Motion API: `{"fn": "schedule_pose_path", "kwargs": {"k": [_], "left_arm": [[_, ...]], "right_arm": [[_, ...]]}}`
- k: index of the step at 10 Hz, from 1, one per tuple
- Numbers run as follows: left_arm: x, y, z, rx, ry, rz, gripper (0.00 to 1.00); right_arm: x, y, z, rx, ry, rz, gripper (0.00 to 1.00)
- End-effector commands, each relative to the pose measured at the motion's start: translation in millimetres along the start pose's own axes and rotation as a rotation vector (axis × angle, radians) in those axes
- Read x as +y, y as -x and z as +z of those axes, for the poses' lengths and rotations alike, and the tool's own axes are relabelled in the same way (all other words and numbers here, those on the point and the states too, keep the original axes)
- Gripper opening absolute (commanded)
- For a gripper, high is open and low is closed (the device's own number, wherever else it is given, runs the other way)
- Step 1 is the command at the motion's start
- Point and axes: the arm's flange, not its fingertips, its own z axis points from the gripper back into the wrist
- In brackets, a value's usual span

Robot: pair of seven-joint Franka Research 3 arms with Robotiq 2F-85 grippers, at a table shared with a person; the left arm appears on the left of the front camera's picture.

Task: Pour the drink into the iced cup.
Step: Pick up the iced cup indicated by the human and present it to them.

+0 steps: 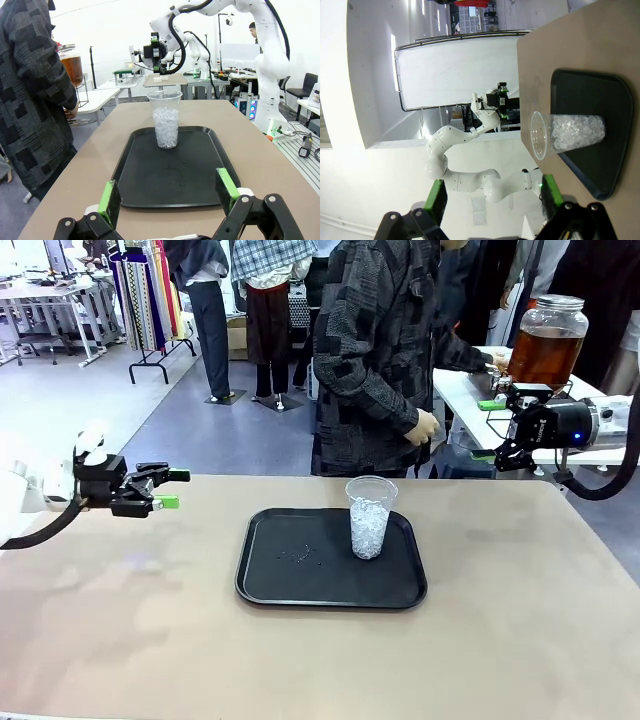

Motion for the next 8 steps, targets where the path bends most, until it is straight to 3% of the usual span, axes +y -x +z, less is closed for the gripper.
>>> {"fn": "schedule_pose_path", "kwargs": {"k": [1,8], "left_arm": [[0.1,-2.6,-0.4,0.003,-0.001,0.007,1.00],[0.1,-2.6,-0.4,0.003,-0.001,0.007,1.00]], "right_arm": [[1.6,-0.7,-0.3,-0.004,0.003,0.004,1.00],[1.6,-0.7,-0.3,-0.004,0.003,0.004,1.00]]}}
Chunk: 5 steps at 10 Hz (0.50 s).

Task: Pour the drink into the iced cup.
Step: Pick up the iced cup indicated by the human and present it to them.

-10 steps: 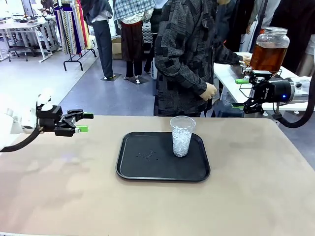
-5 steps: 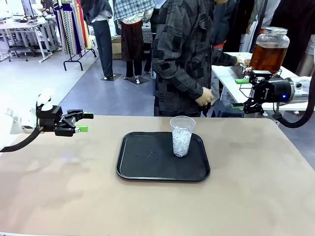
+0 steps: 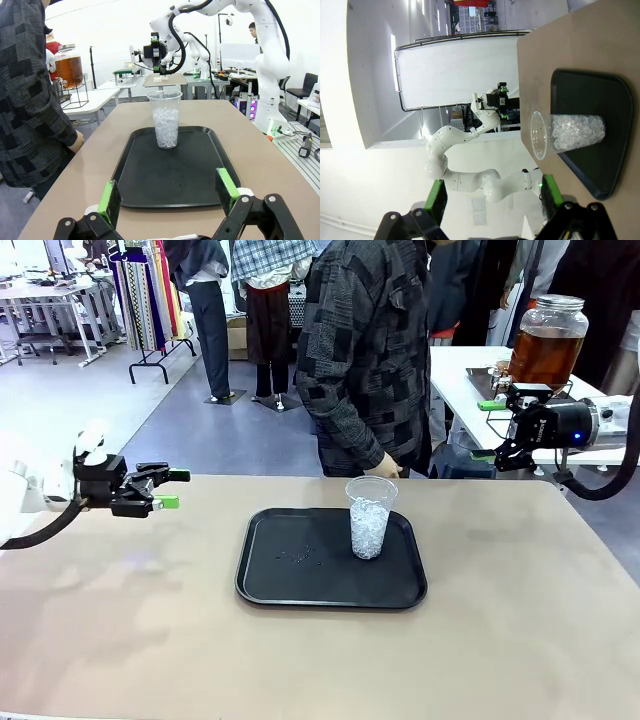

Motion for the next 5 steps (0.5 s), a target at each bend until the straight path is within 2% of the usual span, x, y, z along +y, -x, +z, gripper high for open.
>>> {"fn": "schedule_pose_path", "kwargs": {"k": [1,5], "left_arm": [[0.1,-2.6,-0.4,0.003,-0.001,0.007,1.00],[0.1,-2.6,-0.4,0.003,-0.001,0.007,1.00]], "right_arm": [[1.6,-0.7,-0.3,-0.004,0.003,0.004,1.00],[1.6,-0.7,-0.3,-0.004,0.003,0.004,1.00]]}}
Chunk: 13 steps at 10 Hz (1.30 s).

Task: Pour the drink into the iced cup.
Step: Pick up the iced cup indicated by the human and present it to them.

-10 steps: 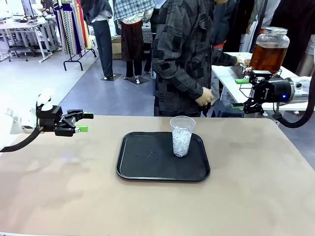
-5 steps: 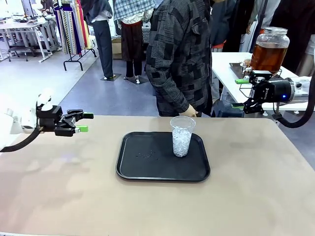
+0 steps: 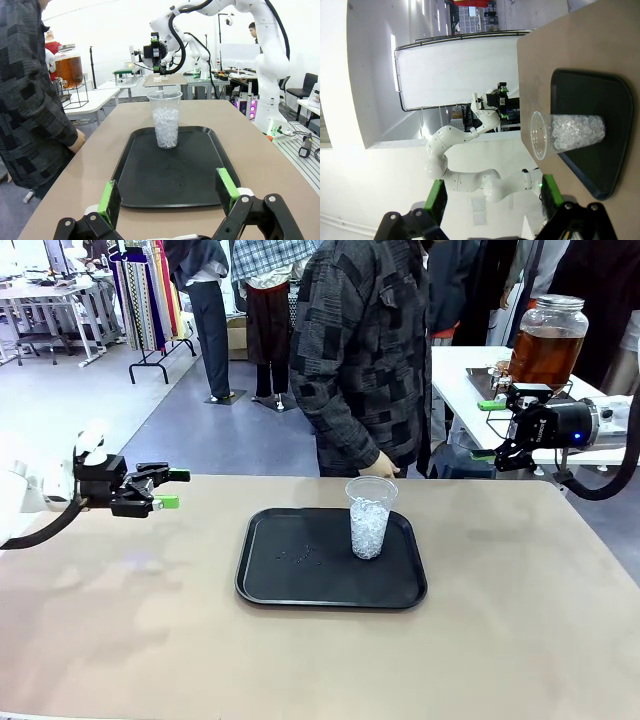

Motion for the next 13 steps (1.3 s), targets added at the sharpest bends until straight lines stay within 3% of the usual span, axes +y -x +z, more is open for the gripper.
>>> {"fn": "schedule_pose_path", "kwargs": {"k": [1,13], "left_arm": [[0.1,-2.6,-0.4,0.003,-0.001,0.007,1.00],[0.1,-2.6,-0.4,0.003,-0.001,0.007,1.00]], "right_arm": [[1.6,-0.7,-0.3,-0.004,0.003,0.004,1.00],[1.6,-0.7,-0.3,-0.004,0.003,0.004,1.00]]}}
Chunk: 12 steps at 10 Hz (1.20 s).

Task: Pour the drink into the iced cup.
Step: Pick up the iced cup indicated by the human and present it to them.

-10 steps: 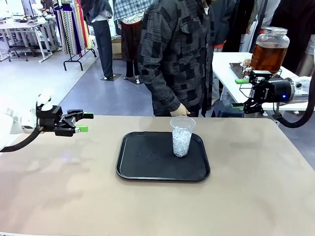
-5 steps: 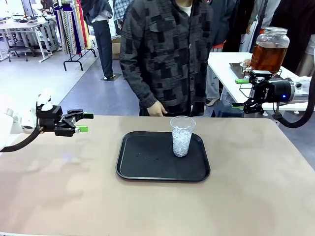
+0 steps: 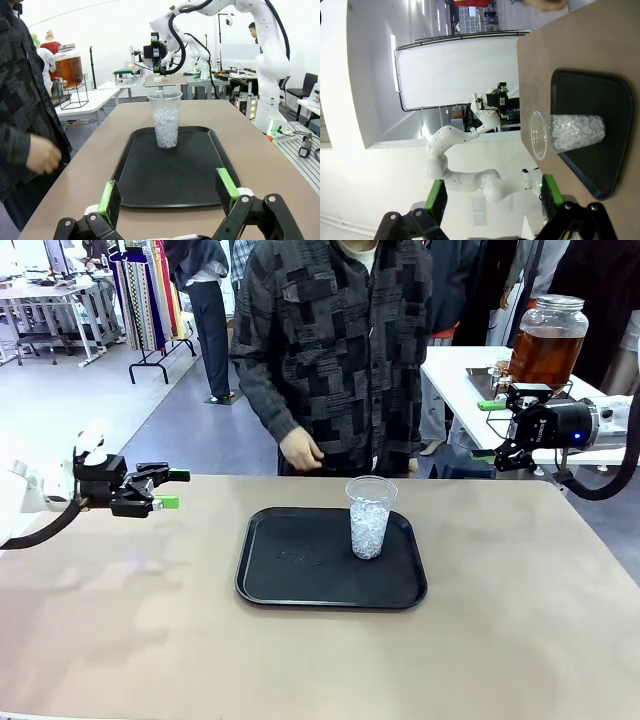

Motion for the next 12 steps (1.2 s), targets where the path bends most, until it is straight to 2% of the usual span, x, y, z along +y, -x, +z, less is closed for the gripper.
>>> {"fn": "schedule_pose_path", "kwargs": {"k": [1,12], "left_arm": [[0.1,-2.6,-0.4,0.003,-0.001,0.007,1.00],[0.1,-2.6,-0.4,0.003,-0.001,0.007,1.00]], "right_arm": [[1.6,-0.7,-0.3,-0.004,0.003,0.004,1.00],[1.6,-0.7,-0.3,-0.004,0.003,0.004,1.00]]}}
